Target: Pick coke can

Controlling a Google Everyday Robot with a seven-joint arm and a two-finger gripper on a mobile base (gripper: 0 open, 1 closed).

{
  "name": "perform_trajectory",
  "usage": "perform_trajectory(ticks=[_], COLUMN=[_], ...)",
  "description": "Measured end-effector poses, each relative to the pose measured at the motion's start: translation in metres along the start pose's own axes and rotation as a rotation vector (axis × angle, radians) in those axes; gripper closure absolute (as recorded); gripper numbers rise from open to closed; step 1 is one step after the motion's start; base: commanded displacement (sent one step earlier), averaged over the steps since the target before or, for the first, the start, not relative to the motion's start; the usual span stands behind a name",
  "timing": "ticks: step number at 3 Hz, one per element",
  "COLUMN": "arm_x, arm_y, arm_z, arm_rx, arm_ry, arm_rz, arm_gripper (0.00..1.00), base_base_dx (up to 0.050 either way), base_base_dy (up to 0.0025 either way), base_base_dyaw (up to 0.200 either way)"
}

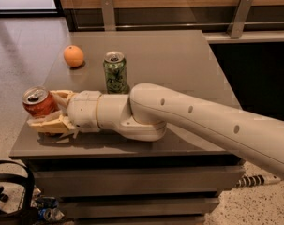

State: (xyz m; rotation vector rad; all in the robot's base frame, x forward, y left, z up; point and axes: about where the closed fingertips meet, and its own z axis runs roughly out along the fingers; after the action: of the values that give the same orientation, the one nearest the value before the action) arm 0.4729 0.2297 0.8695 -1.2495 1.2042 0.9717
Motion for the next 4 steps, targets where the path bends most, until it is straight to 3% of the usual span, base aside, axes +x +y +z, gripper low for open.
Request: perform_trajectory(ticks=[1, 2, 4], arm_x=[-0.001, -0.016, -0.086], arm_y=[0.001, -0.004, -0.018], arm_z=[0.001, -0.006, -0.043], arm_rx=[-0.003, 0.006, 0.044], arm_ry=[-0.001, 0.01, -0.01], arm_rz=[-0.001, -0.016, -0.052], arm_gripper=[1.0, 1.0, 1.0], base_base_dx=[0.0, 0.0, 0.0], base_base_dy=[0.0, 0.0, 0.0], base_base_dyaw=[0.0, 0.0, 0.0])
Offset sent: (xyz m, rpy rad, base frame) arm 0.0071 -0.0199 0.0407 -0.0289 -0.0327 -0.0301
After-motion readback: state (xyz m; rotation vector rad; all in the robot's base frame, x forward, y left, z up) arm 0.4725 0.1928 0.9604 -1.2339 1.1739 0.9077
